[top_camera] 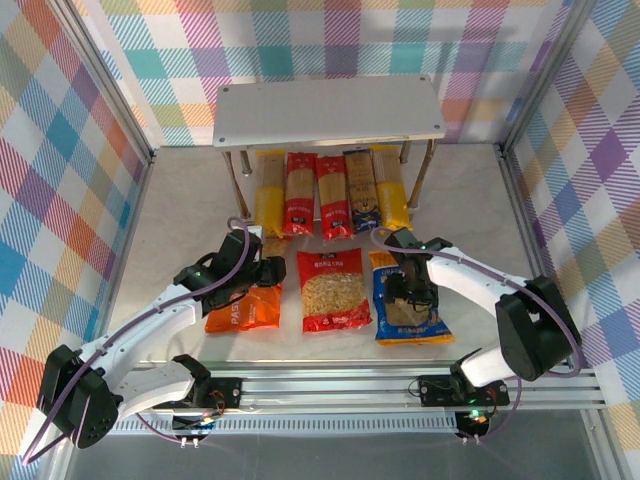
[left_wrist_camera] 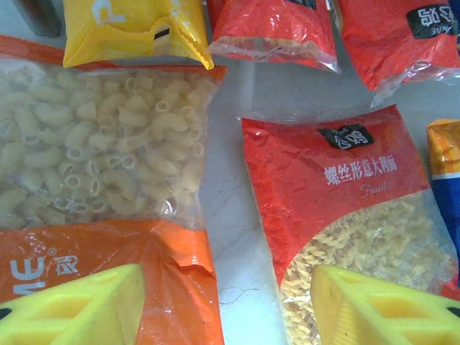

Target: Place and organize the pasta boxes and bags onto the shelf

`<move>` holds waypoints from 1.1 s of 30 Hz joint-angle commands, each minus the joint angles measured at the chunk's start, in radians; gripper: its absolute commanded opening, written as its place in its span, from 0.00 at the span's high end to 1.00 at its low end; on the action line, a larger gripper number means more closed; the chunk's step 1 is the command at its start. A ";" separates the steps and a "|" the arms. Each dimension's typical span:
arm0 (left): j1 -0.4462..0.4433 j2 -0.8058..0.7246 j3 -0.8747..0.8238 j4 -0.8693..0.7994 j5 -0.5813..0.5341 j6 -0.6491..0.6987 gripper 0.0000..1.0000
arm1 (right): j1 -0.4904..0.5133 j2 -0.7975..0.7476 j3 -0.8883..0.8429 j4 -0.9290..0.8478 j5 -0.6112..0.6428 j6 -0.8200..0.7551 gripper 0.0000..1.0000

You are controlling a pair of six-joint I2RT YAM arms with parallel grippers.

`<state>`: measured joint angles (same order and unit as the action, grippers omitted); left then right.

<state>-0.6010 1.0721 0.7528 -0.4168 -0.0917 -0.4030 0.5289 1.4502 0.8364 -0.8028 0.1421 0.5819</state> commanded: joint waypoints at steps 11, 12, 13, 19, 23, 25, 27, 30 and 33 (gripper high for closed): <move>-0.008 0.005 0.039 -0.014 -0.014 0.013 0.38 | -0.006 -0.022 -0.095 -0.027 -0.089 -0.007 0.57; -0.008 0.005 0.038 -0.013 -0.013 0.012 0.38 | -0.006 -0.031 -0.100 -0.030 -0.091 -0.005 0.60; -0.008 0.005 0.038 -0.013 -0.013 0.012 0.38 | -0.006 -0.041 -0.102 -0.029 -0.097 -0.004 0.64; -0.008 0.000 0.035 -0.013 -0.013 0.012 0.38 | -0.006 -0.083 -0.098 -0.045 -0.094 0.011 0.89; -0.008 -0.003 0.032 -0.012 -0.013 0.012 0.38 | -0.006 -0.113 -0.082 -0.065 -0.084 0.017 1.00; -0.008 -0.008 0.031 -0.013 -0.014 0.012 0.38 | -0.006 -0.130 -0.072 -0.083 -0.075 0.016 1.00; -0.008 -0.011 0.028 -0.011 -0.015 0.012 0.38 | -0.006 -0.153 -0.057 -0.107 -0.063 0.015 1.00; -0.008 -0.015 0.024 -0.009 -0.015 0.012 0.38 | -0.006 -0.196 -0.036 -0.145 -0.046 0.015 1.00; -0.008 -0.014 0.024 -0.005 -0.011 0.012 0.38 | -0.006 -0.243 -0.007 -0.187 -0.025 0.010 1.00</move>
<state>-0.6010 1.0718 0.7563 -0.4175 -0.0921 -0.4023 0.5182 1.2568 0.7921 -0.8780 0.1005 0.5915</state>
